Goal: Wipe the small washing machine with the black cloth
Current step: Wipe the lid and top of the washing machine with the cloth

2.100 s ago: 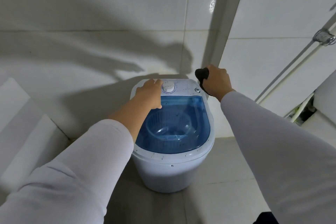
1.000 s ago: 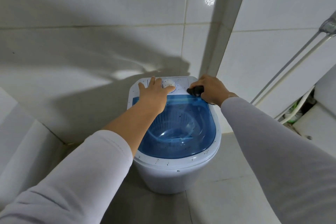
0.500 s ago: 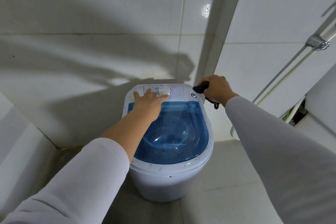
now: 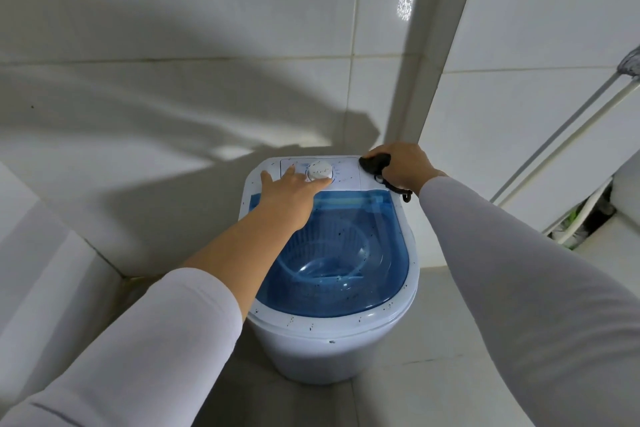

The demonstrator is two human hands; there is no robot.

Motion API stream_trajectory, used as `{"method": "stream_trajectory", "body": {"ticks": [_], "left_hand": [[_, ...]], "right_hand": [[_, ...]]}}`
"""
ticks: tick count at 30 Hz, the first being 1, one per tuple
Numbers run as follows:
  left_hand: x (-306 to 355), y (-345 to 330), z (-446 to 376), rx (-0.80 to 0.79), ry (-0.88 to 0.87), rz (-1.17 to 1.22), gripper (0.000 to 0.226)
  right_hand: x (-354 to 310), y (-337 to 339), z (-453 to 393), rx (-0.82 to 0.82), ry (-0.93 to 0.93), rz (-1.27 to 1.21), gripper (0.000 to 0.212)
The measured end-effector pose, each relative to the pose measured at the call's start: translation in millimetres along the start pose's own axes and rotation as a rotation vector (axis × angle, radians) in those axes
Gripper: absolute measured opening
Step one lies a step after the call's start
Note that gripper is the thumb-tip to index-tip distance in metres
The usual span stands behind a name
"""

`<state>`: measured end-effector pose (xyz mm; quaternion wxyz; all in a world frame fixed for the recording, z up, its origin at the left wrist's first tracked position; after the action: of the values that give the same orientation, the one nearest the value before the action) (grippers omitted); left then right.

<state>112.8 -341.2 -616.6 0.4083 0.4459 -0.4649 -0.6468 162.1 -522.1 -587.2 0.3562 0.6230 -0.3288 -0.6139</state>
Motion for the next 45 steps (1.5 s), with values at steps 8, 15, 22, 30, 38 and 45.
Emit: {"method": "stream_trajectory", "body": {"ticks": [8,15,22,30,38,45], "left_hand": [[1.3,-0.6,0.2,-0.018,-0.001,0.0,0.081],[1.1,-2.1,-0.5,-0.029,0.002,0.023,0.083],[3.1,-2.3,0.6,-0.035,-0.003,0.032,0.083],[0.4,-1.5,4.6,-0.025,0.003,0.052,0.082],[-6.7,1.1,16.3,0.056,0.072,0.117,0.073],[-4.6,6.8,30.2,0.069,0.104,0.131,0.07]], "right_hand": [[17.7,-0.1,16.0,0.043,-0.111,-0.018,0.042],[5.4,-3.6,34.0,0.022,-0.002,0.107,0.049],[7.7,-7.7,38.1,-0.071,0.074,0.164,0.051],[13.1,-2.7,45.3,-0.039,-0.013,0.05,0.049],[31.2,-2.6,65.8,-0.033,-0.128,-0.059,0.044],[36.1,-2.3,94.3,-0.048,-0.142,-0.097,0.039]]}}
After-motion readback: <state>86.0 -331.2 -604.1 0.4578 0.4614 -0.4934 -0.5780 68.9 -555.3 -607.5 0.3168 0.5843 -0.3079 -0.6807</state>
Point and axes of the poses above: each hand's wrist, its own z-axis away from the middle knuckle, its own y-axis out of the back of the hand, x = y × z, the point moved 7 cm from there along -z, towards the middle knuckle, and after that the axes turned 7 degrees about -z, right-handed, at the moved point
